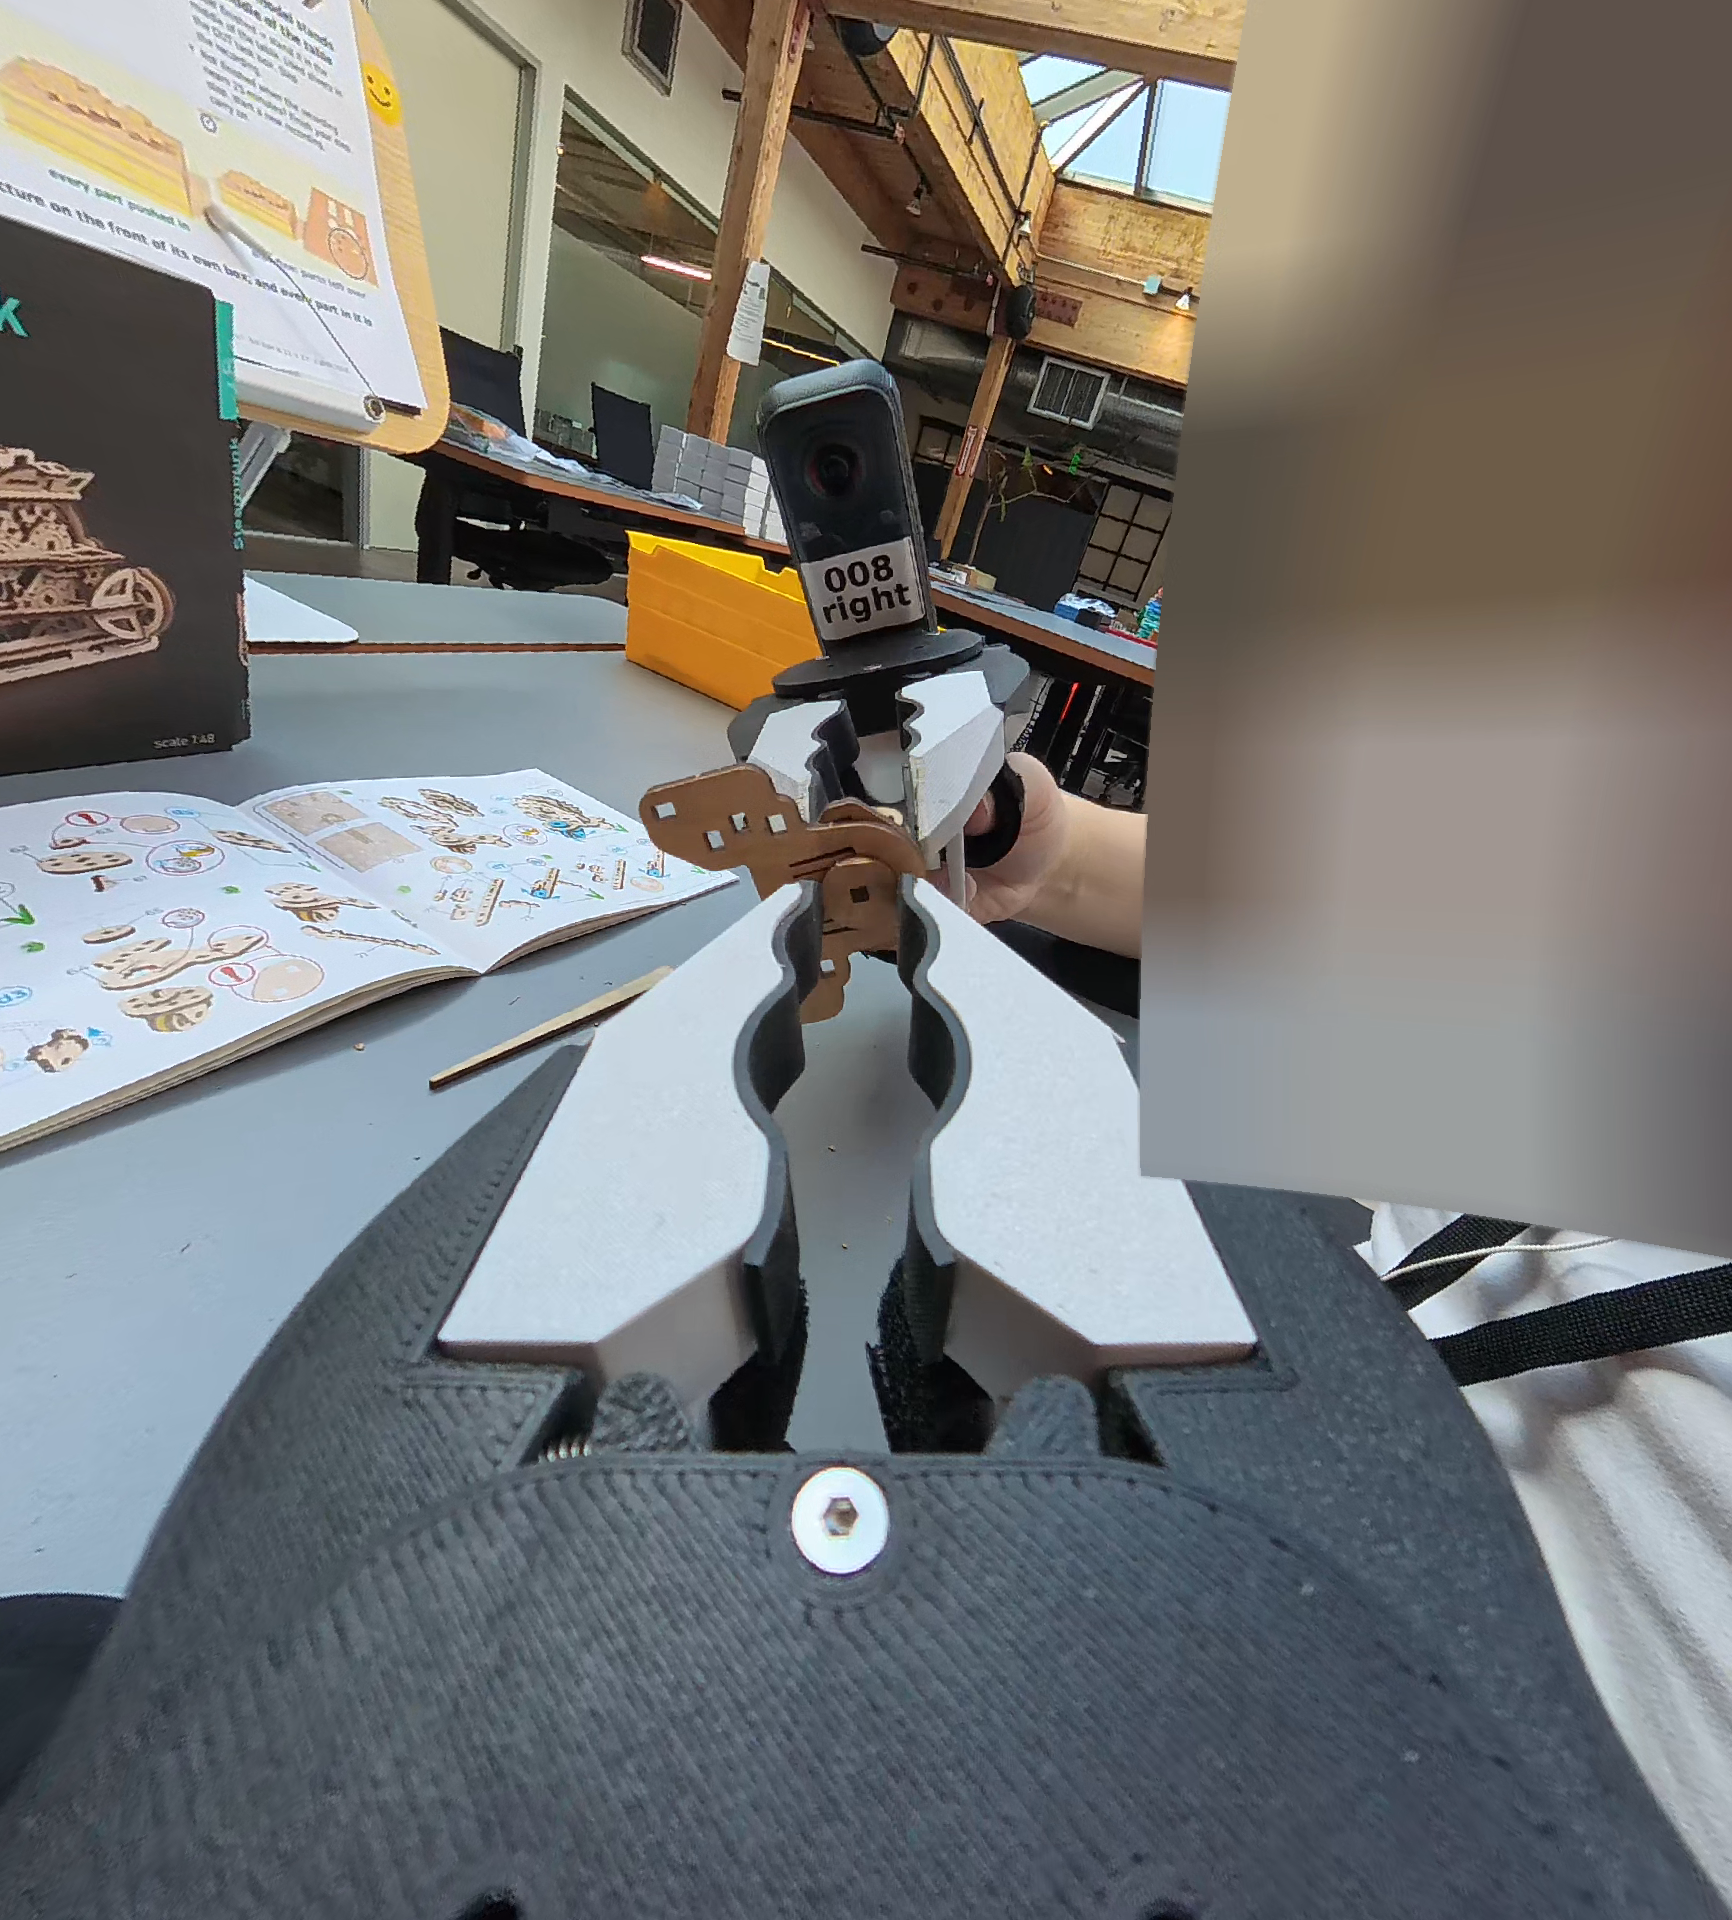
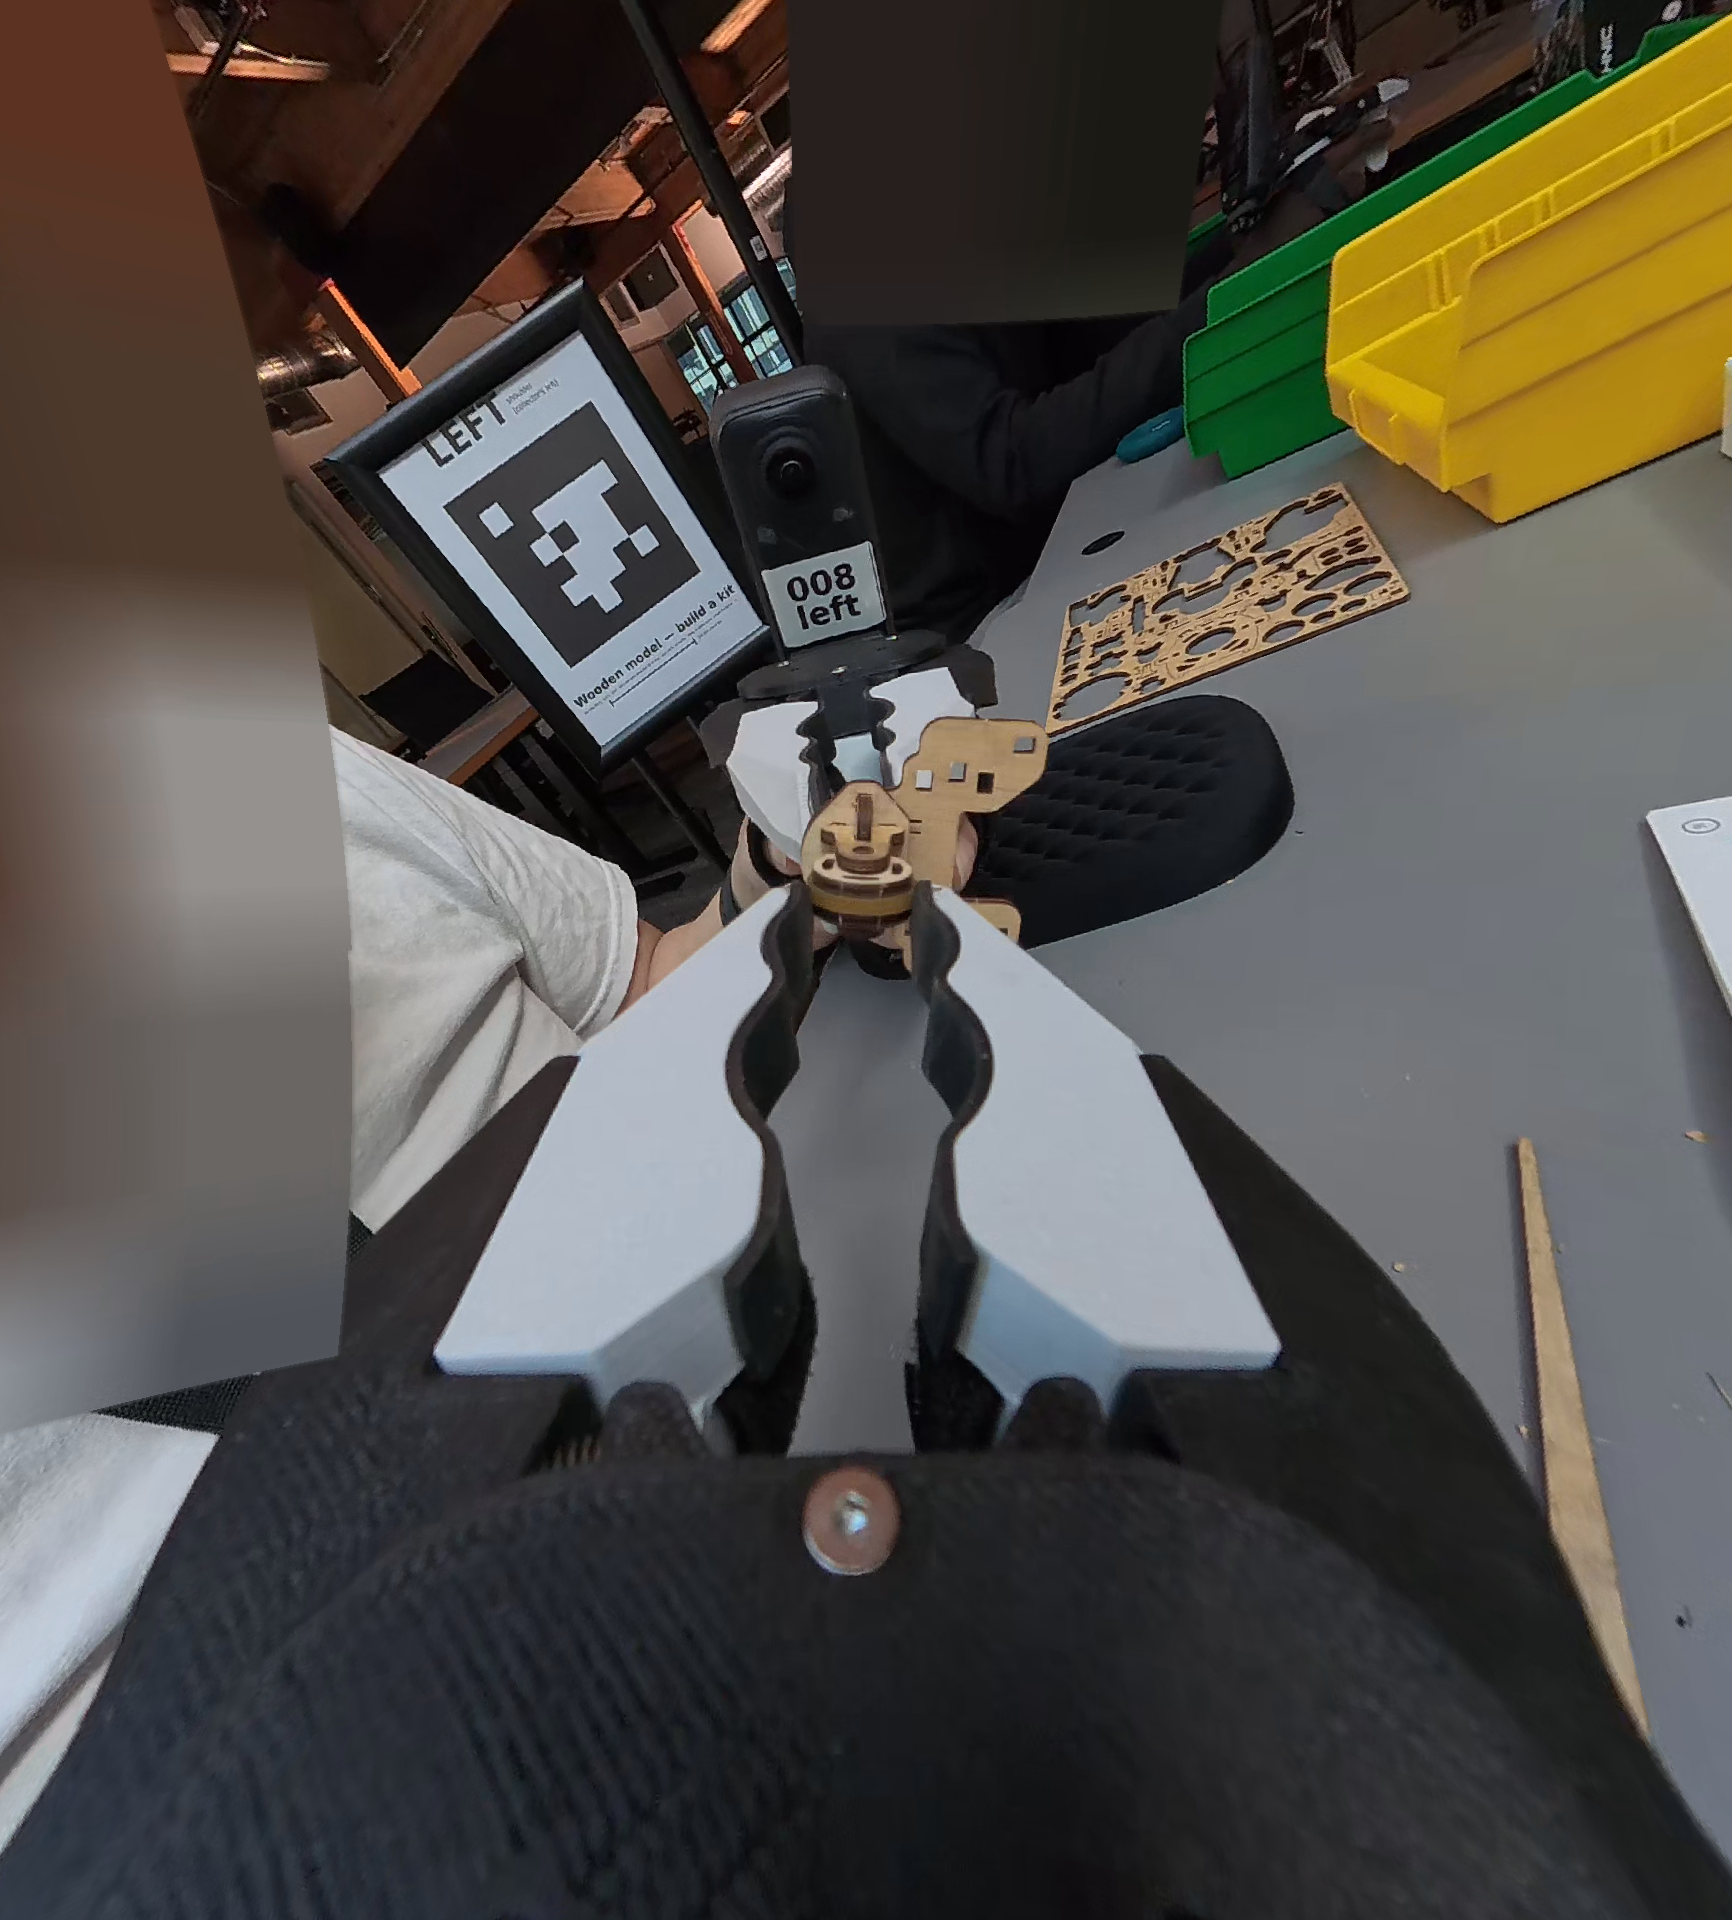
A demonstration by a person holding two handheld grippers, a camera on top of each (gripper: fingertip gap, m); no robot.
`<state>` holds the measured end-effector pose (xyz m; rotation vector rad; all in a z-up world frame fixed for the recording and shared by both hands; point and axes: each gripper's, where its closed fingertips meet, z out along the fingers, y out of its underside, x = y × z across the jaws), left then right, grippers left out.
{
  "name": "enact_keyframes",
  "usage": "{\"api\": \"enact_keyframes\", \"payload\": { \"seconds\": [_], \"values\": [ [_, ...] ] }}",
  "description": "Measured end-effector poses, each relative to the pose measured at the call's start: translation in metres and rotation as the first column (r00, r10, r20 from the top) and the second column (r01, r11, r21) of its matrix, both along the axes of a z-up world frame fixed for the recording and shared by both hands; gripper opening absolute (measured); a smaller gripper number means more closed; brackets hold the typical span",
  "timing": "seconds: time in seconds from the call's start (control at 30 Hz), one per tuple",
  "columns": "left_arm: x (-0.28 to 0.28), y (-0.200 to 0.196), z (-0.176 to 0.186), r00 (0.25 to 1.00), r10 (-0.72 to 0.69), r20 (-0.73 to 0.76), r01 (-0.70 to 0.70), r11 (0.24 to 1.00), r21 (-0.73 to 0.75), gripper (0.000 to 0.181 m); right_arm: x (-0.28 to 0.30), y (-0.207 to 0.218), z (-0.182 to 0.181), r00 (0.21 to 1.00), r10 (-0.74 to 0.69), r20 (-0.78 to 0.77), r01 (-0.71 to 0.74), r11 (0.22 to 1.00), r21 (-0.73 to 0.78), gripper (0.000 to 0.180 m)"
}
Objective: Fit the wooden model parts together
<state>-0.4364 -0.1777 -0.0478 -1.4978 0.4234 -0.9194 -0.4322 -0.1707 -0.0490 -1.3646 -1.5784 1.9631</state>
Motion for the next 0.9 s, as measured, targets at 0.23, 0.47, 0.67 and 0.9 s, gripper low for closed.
{"api": "enact_keyframes", "payload": {
  "seconds": [0.23, 0.47, 0.67, 0.9],
  "values": [
    [0.013, 0.002, -0.012, 0.995, -0.023, -0.094, 0.021, 0.999, -0.029, 0.012, 0.000, -0.001, 0.007, 1.000, -0.006, -0.018, 0.006, 0.999, 0.048, 0.018],
    [0.006, 0.002, -0.003, 1.000, -0.009, -0.018, 0.009, 1.000, -0.008, 0.012, 0.001, 0.005, 0.008, 1.000, -0.004, -0.006, 0.004, 1.000, -0.007, 0.018],
    [0.003, 0.005, -0.003, 1.000, 0.005, -0.003, -0.005, 1.000, -0.018, 0.012, 0.001, 0.008, 0.002, 1.000, 0.009, 0.004, -0.009, 1.000, -0.028, 0.019],
    [0.002, 0.007, -0.005, 1.000, 0.015, -0.008, -0.015, 0.999, -0.029, 0.012, 0.000, 0.007, -0.001, 1.000, 0.015, 0.015, -0.014, 0.999, -0.042, 0.023]
  ]
}}
